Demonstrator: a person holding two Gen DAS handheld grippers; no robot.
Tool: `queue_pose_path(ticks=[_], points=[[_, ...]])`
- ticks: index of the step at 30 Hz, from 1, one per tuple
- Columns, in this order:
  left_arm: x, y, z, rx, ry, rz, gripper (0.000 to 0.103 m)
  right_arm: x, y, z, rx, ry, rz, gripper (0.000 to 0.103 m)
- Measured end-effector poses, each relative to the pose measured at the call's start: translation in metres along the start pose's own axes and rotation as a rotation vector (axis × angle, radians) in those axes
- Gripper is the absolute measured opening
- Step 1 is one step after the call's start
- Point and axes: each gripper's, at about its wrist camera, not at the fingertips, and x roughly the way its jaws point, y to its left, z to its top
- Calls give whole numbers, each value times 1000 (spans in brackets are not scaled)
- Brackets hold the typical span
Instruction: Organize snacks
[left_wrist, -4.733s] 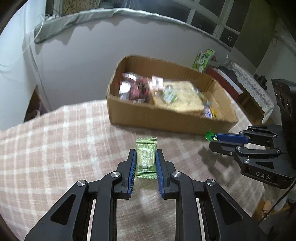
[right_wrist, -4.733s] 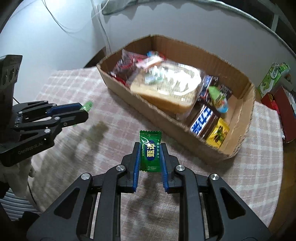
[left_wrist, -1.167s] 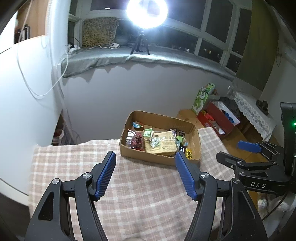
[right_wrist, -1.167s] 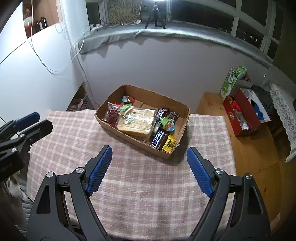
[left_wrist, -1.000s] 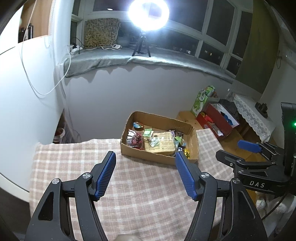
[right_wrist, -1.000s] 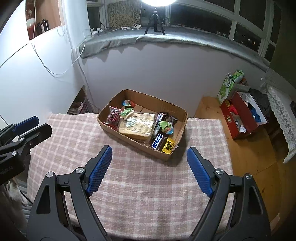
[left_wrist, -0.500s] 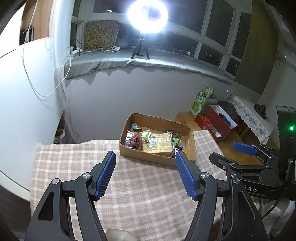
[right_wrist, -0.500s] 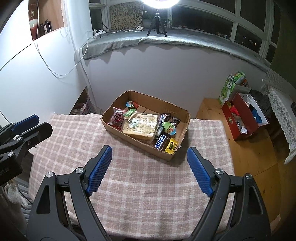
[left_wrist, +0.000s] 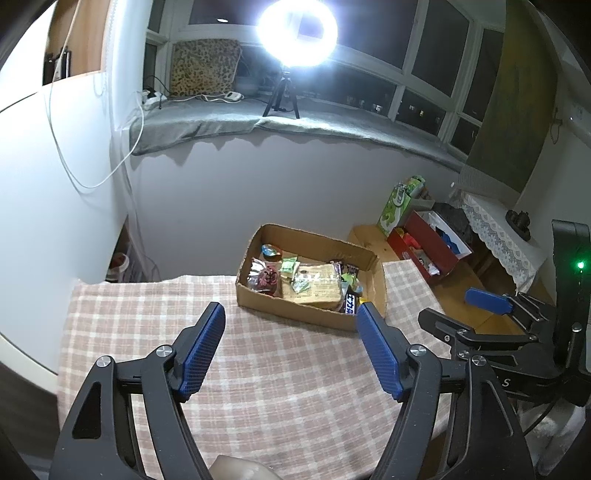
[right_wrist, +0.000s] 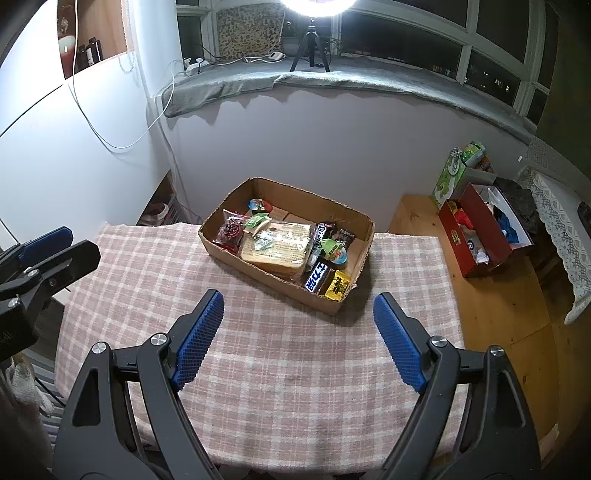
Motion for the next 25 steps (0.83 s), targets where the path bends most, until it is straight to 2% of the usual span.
queue_pose_path(ticks=[9, 18, 21, 25], points=[[-3, -3, 0, -6, -2, 21, 74, -1, 1, 0, 1, 0, -5, 86], [-3, -3, 0, -15, 5, -2, 74, -1, 1, -3, -2, 3, -7, 86], [-6, -6, 0, 7, -23, 10, 74, -2, 1, -3, -5, 2, -10, 86], [-3, -3, 1, -1, -12, 12, 74, -1, 0, -4, -5, 3, -9, 86]])
